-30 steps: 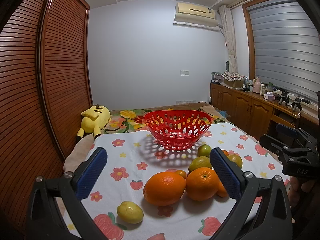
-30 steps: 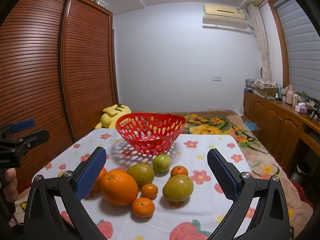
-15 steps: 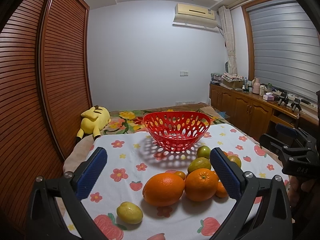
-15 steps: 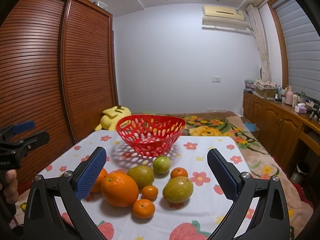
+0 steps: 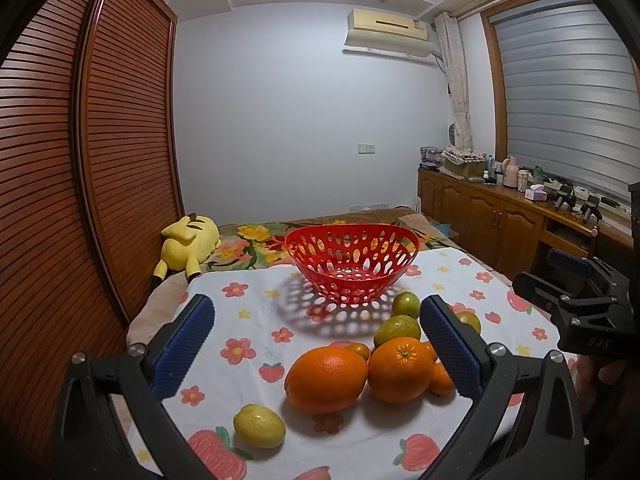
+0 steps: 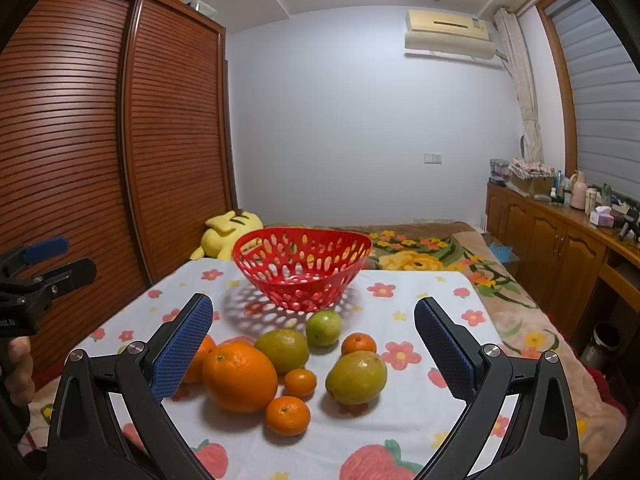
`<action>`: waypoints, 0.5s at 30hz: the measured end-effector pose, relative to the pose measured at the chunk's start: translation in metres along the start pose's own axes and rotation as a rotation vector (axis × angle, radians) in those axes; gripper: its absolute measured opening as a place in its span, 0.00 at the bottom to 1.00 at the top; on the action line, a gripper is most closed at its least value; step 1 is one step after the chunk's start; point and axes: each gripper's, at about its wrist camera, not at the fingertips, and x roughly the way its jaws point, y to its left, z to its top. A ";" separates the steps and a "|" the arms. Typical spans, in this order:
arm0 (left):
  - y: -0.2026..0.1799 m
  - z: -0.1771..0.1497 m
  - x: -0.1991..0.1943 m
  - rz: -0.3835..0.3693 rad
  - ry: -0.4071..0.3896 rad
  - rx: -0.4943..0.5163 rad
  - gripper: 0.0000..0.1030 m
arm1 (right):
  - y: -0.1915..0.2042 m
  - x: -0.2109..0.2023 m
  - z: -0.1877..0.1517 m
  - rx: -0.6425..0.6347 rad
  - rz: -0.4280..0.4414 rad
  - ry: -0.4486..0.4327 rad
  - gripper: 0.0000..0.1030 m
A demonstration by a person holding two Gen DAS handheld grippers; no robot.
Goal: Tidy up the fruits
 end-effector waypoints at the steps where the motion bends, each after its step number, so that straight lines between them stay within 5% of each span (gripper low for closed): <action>1: 0.000 0.000 0.000 -0.001 0.000 0.000 1.00 | 0.000 0.001 -0.001 0.000 0.001 0.002 1.00; 15: 0.019 -0.027 0.019 0.048 0.053 0.012 1.00 | 0.000 0.018 -0.025 -0.018 0.018 0.064 1.00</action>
